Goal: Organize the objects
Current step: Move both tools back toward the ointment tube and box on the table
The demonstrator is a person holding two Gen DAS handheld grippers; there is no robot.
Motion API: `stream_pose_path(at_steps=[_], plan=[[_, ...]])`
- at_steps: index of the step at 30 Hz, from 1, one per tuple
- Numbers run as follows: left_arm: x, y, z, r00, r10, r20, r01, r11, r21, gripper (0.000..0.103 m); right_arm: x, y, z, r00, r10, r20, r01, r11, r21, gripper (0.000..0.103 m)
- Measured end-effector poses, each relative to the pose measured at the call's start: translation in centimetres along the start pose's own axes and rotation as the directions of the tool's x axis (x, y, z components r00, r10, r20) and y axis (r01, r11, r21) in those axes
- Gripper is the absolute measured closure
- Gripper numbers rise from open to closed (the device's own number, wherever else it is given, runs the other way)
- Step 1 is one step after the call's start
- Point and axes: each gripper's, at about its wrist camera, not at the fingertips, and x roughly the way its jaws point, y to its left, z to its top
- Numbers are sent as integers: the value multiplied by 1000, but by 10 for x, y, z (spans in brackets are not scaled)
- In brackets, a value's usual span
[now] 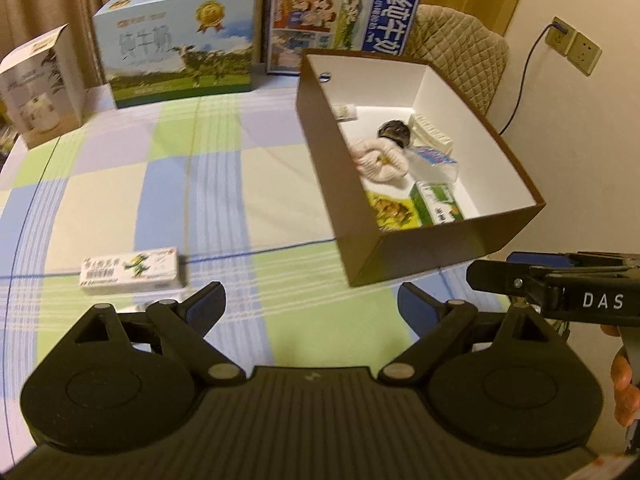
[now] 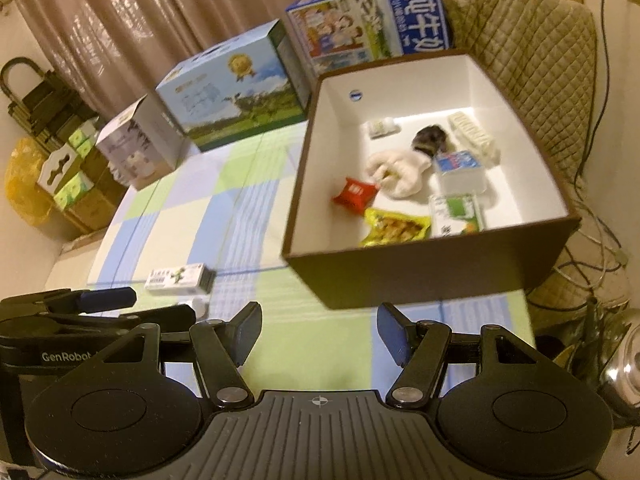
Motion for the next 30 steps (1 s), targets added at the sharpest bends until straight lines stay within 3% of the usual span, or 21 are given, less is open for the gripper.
stream_pose_path(at_steps=[20, 30], plan=[[-20, 83, -52, 997, 69, -32, -72, 993, -95, 12, 46, 59, -46, 990, 37, -134, -43, 998, -42, 42], [-26, 110, -67, 994, 100, -35, -104, 988, -111, 12, 62, 76, -56, 987, 35, -155, -42, 998, -41, 42]])
